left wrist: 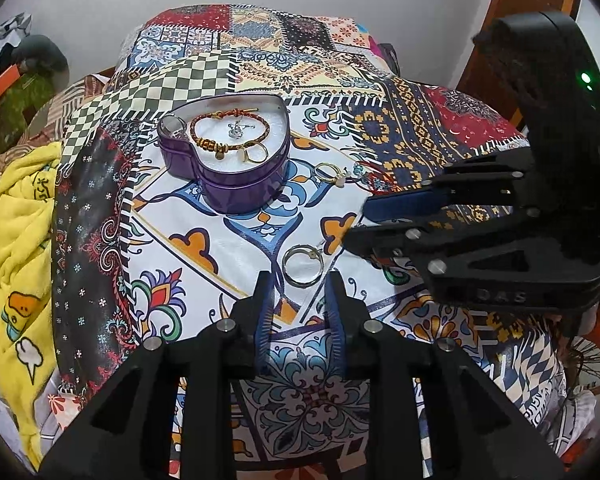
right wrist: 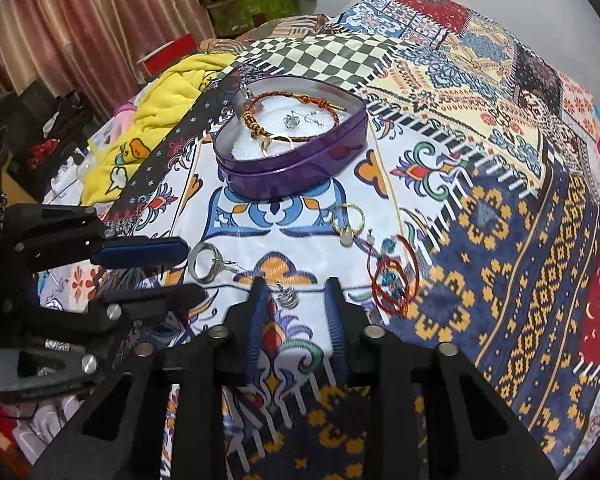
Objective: Organize jewelry
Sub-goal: 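Carry the silver ring toward the heart tin with the left tool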
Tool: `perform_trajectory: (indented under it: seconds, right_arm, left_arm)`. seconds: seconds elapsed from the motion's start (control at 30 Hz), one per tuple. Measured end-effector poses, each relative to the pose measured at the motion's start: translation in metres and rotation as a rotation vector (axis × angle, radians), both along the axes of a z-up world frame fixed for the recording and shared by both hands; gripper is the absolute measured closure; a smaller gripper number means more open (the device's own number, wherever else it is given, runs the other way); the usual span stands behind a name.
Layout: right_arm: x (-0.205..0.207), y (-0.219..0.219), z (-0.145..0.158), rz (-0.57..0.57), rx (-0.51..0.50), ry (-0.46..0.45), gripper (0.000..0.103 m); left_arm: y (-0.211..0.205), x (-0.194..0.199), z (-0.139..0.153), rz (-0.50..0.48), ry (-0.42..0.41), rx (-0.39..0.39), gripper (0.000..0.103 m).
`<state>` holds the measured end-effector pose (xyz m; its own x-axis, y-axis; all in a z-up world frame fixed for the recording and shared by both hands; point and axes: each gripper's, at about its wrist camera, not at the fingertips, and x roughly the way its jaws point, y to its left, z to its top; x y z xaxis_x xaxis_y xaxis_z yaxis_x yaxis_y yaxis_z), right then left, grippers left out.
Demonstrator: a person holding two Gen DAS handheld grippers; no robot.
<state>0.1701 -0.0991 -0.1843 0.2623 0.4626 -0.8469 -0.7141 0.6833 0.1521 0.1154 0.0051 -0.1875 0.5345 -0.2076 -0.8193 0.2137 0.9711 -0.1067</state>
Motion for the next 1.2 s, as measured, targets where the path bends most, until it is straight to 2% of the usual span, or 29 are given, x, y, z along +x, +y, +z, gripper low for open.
perform_trajectory:
  seconds: [0.1,0.3,0.7,0.8,0.9,1.0,1.2]
  right_arm:
    - [0.001,0.002,0.000,-0.011,0.006,0.002,0.093]
    - [-0.003,0.002,0.005,-0.009,0.028,0.007,0.094]
    - [-0.013,0.010,0.035,0.025,0.092,-0.048,0.094]
    - [-0.015,0.010,0.039,0.031,0.104,-0.052,0.094]
    - [-0.015,0.011,0.042,0.036,0.110,-0.047,0.094]
    - [-0.016,0.012,0.043,0.040,0.114,-0.042,0.094]
    - [-0.015,0.010,0.044,0.037,0.121,-0.036,0.094]
  left_arm:
    - [0.002,0.001,0.000,0.011,-0.005,-0.004,0.075]
    - [0.005,0.002,-0.001,0.027,-0.019,-0.017,0.073]
    - [0.002,0.009,-0.003,0.027,-0.051,-0.018,0.071]
    - [0.001,0.009,-0.003,0.021,-0.060,-0.019,0.076]
    - [0.004,0.012,-0.002,0.026,-0.058,-0.043,0.086]
    - [0.007,0.016,-0.001,0.036,-0.056,-0.071,0.086]
    - [0.002,0.017,0.001,0.021,-0.065,-0.054,0.086]
